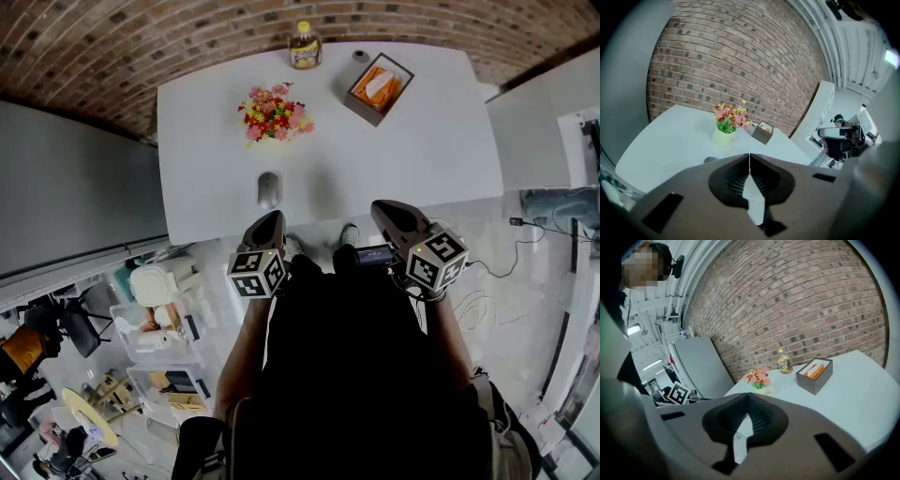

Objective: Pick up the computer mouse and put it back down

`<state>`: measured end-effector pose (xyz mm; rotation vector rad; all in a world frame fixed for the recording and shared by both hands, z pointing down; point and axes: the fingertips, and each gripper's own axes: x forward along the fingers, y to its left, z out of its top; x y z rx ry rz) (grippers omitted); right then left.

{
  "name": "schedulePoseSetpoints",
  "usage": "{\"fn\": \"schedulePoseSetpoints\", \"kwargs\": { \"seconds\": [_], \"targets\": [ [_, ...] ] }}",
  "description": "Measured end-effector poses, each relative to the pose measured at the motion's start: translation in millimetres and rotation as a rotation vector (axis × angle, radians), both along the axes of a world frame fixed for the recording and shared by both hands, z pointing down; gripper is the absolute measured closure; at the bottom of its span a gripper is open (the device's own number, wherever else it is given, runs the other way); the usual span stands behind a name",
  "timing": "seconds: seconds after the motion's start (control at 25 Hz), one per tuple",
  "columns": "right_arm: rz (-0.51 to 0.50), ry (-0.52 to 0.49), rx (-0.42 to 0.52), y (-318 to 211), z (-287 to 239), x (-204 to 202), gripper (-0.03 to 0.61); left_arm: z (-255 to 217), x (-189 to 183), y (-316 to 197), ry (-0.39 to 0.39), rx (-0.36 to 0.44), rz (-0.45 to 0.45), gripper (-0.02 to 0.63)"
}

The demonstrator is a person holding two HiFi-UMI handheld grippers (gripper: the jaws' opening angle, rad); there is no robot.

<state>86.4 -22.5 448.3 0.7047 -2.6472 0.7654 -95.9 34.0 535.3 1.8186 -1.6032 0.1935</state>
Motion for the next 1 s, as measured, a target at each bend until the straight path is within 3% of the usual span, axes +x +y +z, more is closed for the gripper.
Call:
{"fn": "schedulePoseSetpoints", "kwargs": {
  "seconds": [0.56,1.0],
  "targets": [
    [-0.003,-0.030,-0.010,2.7,-1.8,-10.2,0.562,8.8,-5.8,-4.2,-0.008,-0.027,0.030,0.597],
    [0.040,0.013,-0.027,3.0,5.4,-9.9,0.561,22.4,-13.2,-10.0,-0.010,-0.062,0.080,0.597]
  ]
}}
